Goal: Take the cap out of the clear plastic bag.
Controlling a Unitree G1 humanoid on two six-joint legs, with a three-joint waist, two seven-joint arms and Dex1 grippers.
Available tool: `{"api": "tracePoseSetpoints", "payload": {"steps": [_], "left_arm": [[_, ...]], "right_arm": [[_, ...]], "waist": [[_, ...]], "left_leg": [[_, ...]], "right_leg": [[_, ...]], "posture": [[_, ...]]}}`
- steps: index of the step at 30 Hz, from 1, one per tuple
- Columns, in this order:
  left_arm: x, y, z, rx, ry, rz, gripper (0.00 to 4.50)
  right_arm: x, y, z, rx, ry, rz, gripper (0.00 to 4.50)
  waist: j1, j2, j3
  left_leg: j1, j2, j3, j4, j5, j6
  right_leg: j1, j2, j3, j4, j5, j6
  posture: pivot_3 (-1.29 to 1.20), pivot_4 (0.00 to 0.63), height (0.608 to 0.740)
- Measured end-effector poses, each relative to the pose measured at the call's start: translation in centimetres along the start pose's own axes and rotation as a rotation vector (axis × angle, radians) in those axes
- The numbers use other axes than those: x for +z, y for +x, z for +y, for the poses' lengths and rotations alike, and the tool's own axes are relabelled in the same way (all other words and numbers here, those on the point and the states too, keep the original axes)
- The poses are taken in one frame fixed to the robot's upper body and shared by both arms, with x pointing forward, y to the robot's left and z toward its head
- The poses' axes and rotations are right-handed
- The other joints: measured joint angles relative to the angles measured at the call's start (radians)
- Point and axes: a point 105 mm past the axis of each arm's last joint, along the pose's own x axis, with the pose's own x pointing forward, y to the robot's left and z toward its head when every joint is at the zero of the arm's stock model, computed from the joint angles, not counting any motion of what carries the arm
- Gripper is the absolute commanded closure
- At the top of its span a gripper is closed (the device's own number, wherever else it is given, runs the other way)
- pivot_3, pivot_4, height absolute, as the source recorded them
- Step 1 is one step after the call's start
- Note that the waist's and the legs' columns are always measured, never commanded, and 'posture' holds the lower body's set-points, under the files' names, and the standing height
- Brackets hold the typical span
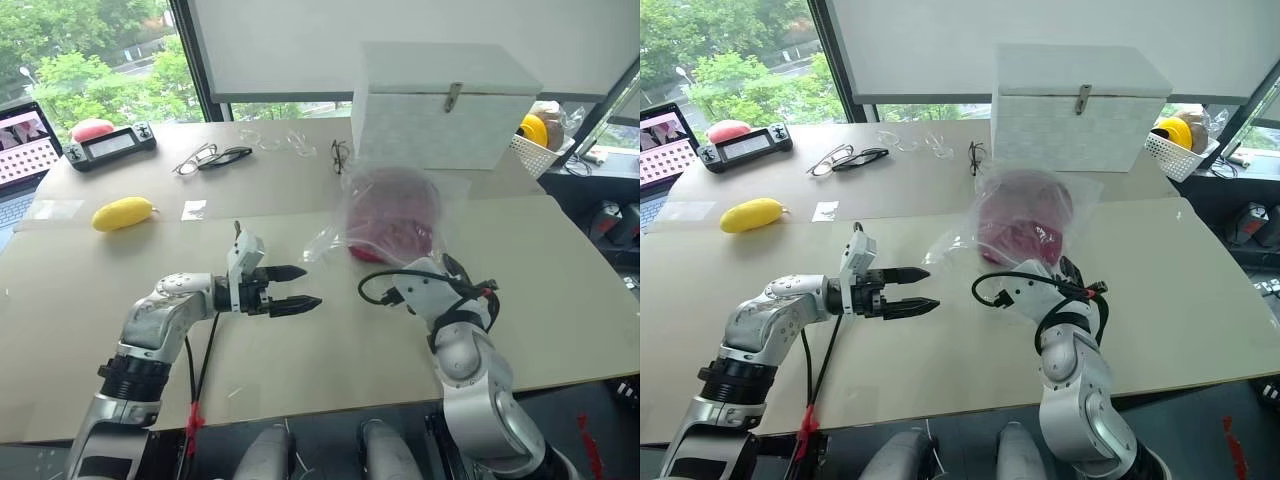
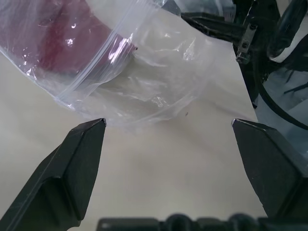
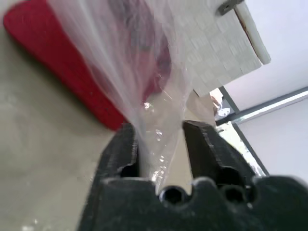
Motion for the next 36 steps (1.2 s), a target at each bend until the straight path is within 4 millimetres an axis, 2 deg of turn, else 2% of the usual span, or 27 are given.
{"api": "tracePoseSetpoints", "payload": {"steps": [1, 7, 11, 18, 21, 28, 36], "left_arm": [[0.0, 0.1, 0.0, 0.002, -0.003, -0.003, 0.0], [-0.1, 0.8, 0.0, 0.015, -0.008, -0.02, 0.0], [-0.7, 1.9, -0.5, 0.023, -0.039, -0.015, 0.0], [-1.5, 3.2, -1.4, 0.04, -0.175, 0.0, 0.0], [-1.9, 4.7, -1.7, 0.062, -0.292, -0.019, 0.0], [-2.0, 6.4, 0.2, 0.199, -0.512, -0.064, 0.0], [-1.0, 7.8, 2.8, 0.298, -0.828, -0.163, 0.0]], "right_arm": [[0.4, 0.1, 0.0, 0.01, 0.021, -0.013, 4.39], [2.4, 1.0, 0.0, 0.087, 0.133, -0.078, 4.39], [4.6, 1.7, 0.6, 0.204, 0.243, -0.135, 4.39], [6.2, 2.2, 1.7, 0.354, 0.252, -0.181, 4.39], [7.0, 2.6, 1.5, 0.392, 0.233, -0.205, 4.39], [6.7, 3.0, 1.7, 0.41, 0.22, -0.19, 4.39], [6.3, 3.3, 1.6, 0.411, 0.185, -0.185, 4.39]], "waist": [[0.0, 0.0, 0.0], [-0.001, 0.0, 0.0], [-0.003, 0.0, 0.0], [-0.003, 0.0, 0.0], [-0.002, 0.0, 0.0], [0.0, 0.0, 0.0], [0.0, 0.0, 0.0]], "left_leg": [[0.0, 0.0, 0.0, 0.0, 0.0, 0.0], [0.0, 0.0, 0.0, 0.0, 0.0, 0.0], [0.001, 0.0, 0.0, 0.0, 0.0, 0.0], [0.001, 0.0, 0.0, 0.0, 0.0, 0.0], [0.001, 0.0, -0.001, 0.0, 0.0, 0.0], [0.001, -0.001, 0.0, 0.0, 0.0, 0.0], [0.002, -0.001, 0.0, 0.0, 0.0, -0.001]], "right_leg": [[0.0, 0.0, 0.0, 0.0, 0.0, 0.0], [0.0, 0.0, 0.0, 0.0, 0.0, 0.0], [0.0, 0.0, 0.0, 0.0, 0.0, -0.001], [0.0, 0.0, 0.0, 0.001, 0.001, -0.001], [0.0, 0.001, 0.0, 0.001, 0.001, -0.001], [0.0, 0.001, 0.0, 0.002, 0.001, -0.001], [0.001, 0.0, 0.0, 0.001, 0.001, -0.001]], "posture": [[0.0, 0.15, 0.74], [0.0, 0.15, 0.74], [0.0, 0.15, 0.74], [0.0, 0.15, 0.74], [0.0, 0.15, 0.74], [0.0, 0.15, 0.74], [0.0, 0.15, 0.74]]}}
